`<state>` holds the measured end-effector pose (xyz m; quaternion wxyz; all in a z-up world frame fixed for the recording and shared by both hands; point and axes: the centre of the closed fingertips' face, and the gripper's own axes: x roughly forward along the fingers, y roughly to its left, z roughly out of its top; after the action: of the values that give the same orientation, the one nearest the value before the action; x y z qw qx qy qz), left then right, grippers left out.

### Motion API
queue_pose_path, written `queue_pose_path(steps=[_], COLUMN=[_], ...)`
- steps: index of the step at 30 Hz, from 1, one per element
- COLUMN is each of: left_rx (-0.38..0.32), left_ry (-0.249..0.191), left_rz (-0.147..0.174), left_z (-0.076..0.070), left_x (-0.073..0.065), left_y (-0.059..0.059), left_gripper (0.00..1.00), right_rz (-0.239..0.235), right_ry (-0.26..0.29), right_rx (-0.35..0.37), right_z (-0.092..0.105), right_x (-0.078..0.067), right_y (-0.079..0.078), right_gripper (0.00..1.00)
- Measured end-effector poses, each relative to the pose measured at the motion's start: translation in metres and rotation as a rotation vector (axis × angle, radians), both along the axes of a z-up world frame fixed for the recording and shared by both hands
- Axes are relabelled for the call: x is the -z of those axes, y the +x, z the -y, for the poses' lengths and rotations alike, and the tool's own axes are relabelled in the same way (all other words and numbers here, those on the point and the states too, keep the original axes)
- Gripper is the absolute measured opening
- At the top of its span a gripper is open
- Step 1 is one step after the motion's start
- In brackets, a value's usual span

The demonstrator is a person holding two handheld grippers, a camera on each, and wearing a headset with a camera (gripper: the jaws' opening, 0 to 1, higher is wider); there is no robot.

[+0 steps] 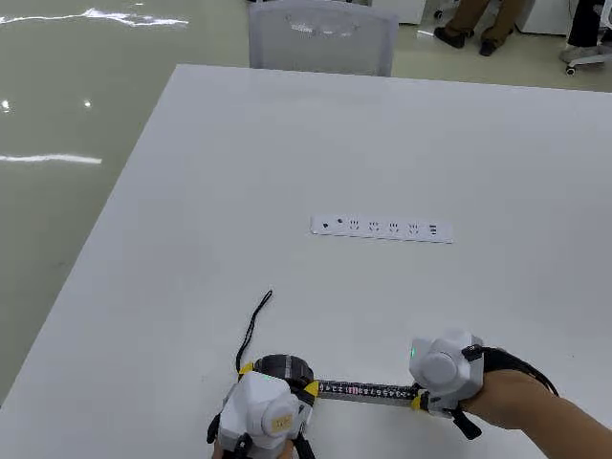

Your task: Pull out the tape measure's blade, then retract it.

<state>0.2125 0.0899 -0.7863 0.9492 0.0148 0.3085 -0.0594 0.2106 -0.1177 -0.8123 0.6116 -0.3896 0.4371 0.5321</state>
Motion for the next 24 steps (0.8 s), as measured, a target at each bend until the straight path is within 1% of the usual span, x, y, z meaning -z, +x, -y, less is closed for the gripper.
queue_pose_path(steps=[2,3,9,11,16,18,21,22,23,24], left_rx=[-0.005,-0.001,-0.005,-0.002,0.01,0.008,0.001,-0.004,-0.01,-0.006], left_ry=[-0.012,-0.01,-0.014,-0.024,-0.014,0.001,0.003,0.003,-0.007,-0.008], left_rz=[0.008,0.01,0.014,0.016,0.021,0.021,0.02,0.027,0.028,0.027], left_z=[-0.0002,0.0002,0.0001,-0.0004,0.0003,0.0004,-0.0002,-0.0002,-0.0004,-0.0007], left_x=[-0.0034,-0.0042,-0.005,-0.0061,-0.0045,-0.0039,-0.0026,-0.0027,-0.0029,-0.0028], left_y=[-0.0027,-0.0032,-0.003,-0.0035,-0.0029,-0.0017,-0.0017,-0.0027,-0.0029,-0.0025], left_gripper=[0.57,0.56,0.56,0.56,0.56,0.56,0.57,0.58,0.58,0.59], right_rz=[0.001,0.001,0.005,0.005,0.009,0.011,0.01,0.009,0.008,0.005], right_ry=[0.003,0.003,0.0,0.005,0.01,0.002,-0.001,0.001,0.004,0.007], right_rx=[-0.001,0.0,-0.001,-0.004,-0.004,-0.002,0.005,0.01,0.01,0.013], right_z=[-0.0005,-0.0005,-0.0009,-0.0011,-0.0024,-0.0021,-0.0027,-0.0026,-0.0023,-0.002], right_x=[-0.0002,-0.0013,-0.0004,-0.001,-0.0015,-0.0006,-0.0005,-0.0005,0.0005,0.001], right_y=[-0.0006,-0.0018,-0.0017,-0.002,-0.0021,-0.0019,-0.0019,-0.002,-0.0012,-0.0008], right_gripper=[0.11,0.11,0.11,0.11,0.11,0.11,0.11,0.11,0.11,0.11])
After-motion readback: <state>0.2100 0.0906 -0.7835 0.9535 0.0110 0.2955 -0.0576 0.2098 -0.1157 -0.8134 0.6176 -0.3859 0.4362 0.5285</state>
